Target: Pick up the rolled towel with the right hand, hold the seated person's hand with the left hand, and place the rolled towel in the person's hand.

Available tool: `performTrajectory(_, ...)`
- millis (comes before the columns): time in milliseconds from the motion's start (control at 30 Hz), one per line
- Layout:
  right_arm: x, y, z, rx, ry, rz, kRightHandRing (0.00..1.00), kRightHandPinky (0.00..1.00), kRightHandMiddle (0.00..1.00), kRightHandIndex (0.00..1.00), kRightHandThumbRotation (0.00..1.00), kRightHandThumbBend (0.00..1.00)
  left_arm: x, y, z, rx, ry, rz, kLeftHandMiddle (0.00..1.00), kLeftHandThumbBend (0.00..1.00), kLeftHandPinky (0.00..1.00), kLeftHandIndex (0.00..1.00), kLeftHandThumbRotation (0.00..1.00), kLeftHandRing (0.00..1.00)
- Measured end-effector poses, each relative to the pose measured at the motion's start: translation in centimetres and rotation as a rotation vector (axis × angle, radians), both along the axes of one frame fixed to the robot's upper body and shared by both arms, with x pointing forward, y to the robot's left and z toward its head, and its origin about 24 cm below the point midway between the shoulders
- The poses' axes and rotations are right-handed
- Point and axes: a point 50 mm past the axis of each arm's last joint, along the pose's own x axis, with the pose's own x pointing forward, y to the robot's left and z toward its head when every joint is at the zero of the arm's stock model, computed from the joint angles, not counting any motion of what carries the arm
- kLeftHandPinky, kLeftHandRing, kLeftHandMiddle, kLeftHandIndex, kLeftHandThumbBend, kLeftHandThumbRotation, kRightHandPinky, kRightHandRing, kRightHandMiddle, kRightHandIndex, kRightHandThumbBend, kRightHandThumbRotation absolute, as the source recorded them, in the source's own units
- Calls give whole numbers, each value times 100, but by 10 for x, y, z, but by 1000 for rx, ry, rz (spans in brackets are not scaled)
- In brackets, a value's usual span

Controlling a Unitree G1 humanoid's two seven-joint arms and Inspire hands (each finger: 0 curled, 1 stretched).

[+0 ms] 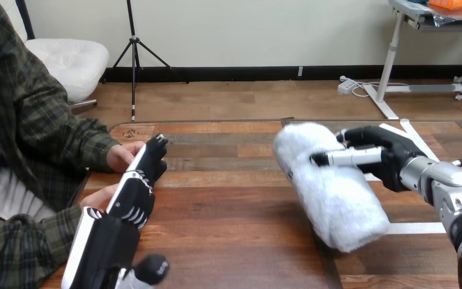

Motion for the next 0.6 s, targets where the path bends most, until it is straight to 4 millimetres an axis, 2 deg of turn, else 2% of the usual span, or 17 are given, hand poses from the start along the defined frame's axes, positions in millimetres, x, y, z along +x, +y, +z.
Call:
performTrajectory(233,1,1,6,96,-43,28,16,11,25,32,0,71,2,1,2,64,-37,14,92,100,90,90,77,92)
performTrajectory(600,4,5,24,214,-140,94,13,8,22,32,0,69,10,5,10,262,-43,62,83,100,92,83,78,88)
